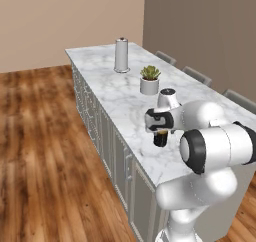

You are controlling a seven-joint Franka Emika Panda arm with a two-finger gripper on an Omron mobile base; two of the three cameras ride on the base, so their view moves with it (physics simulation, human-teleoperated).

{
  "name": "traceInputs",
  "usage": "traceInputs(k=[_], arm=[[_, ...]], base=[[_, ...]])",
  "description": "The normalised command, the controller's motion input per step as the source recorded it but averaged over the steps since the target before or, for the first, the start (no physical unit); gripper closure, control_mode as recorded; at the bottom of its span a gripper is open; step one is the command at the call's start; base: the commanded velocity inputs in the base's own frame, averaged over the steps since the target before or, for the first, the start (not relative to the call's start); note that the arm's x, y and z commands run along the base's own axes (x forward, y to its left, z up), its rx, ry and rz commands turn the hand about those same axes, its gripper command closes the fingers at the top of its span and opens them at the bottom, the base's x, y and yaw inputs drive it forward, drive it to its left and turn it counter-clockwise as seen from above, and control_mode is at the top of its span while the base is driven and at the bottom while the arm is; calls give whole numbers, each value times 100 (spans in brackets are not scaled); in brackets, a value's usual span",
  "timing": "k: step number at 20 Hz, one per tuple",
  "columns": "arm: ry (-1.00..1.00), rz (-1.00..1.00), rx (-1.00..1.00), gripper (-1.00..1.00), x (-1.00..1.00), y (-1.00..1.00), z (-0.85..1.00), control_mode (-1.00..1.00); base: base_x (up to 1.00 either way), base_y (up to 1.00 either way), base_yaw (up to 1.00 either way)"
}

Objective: Clear the mugs and bowl far away from the sink.

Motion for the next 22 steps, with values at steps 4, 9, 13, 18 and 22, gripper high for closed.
traceInputs(k=[4,9,13,18,22], arm=[[-1,0,0,-100,-25,0,42,-100],[0,0,0,-100,-45,0,57,-100],[0,0,0,-100,-75,0,75,-100],[-2,0,0,-100,-55,22,70,-100],[-15,9,2,-100,-54,29,44,-100]], base=[[0,0,0],[0,0,0],[0,0,0],[0,0,0],[0,0,0]])
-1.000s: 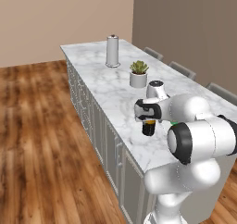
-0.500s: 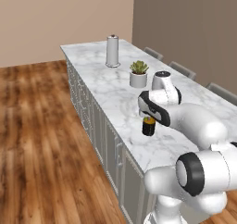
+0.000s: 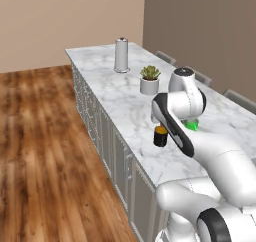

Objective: Clear the mugs and bowl far away from the sink.

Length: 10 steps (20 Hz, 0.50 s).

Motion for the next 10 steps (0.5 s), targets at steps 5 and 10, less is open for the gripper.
traceInputs(k=[5,10], arm=[[-12,4,2,-100,-65,12,47,-100],[-12,0,0,-100,-94,0,25,-100]], base=[[0,0,0],[0,0,0]])
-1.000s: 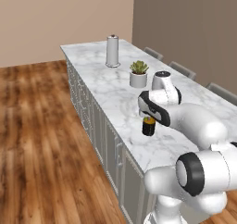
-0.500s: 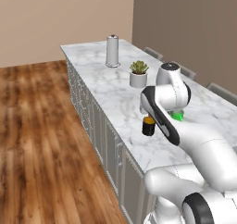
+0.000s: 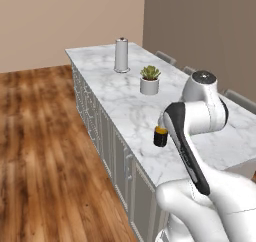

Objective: Clear the mugs and bowl far away from the sink.

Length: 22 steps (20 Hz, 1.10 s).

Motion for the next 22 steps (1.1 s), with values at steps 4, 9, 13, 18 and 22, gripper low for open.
traceInputs(k=[4,9,13,18,22], arm=[[-14,0,0,-100,-76,0,52,-100],[-8,0,1,-100,-49,0,74,-100],[-13,0,0,-100,-50,0,68,-100],[-9,0,0,-100,-41,0,50,100],[0,0,0,-100,0,0,0,100]], base=[[0,0,0],[0,0,0],[0,0,0],[-16,1,0],[-92,56,4]])
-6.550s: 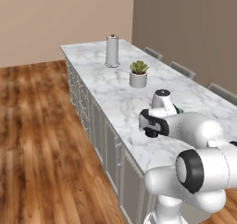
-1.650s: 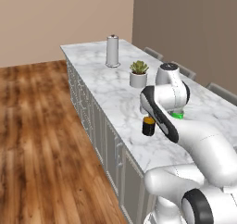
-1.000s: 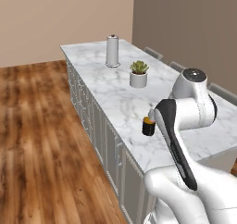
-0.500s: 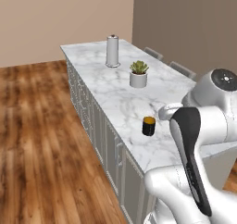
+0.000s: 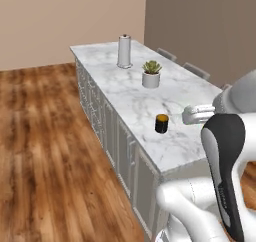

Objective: Clear the mugs and bowl far away from the sink.

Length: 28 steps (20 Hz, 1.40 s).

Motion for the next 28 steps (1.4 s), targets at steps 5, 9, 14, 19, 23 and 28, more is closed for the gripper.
traceInputs(k=[5,9,14,19,23,28], arm=[[0,0,0,-100,0,0,0,100],[0,0,0,-100,0,0,0,100],[0,0,0,-100,0,0,0,100],[0,0,0,-100,0,0,0,100],[0,0,0,-100,0,0,0,100],[0,0,0,-100,0,0,0,100]], base=[[-18,98,43],[0,80,81],[0,39,88],[0,55,86],[0,66,83],[0,74,86]])
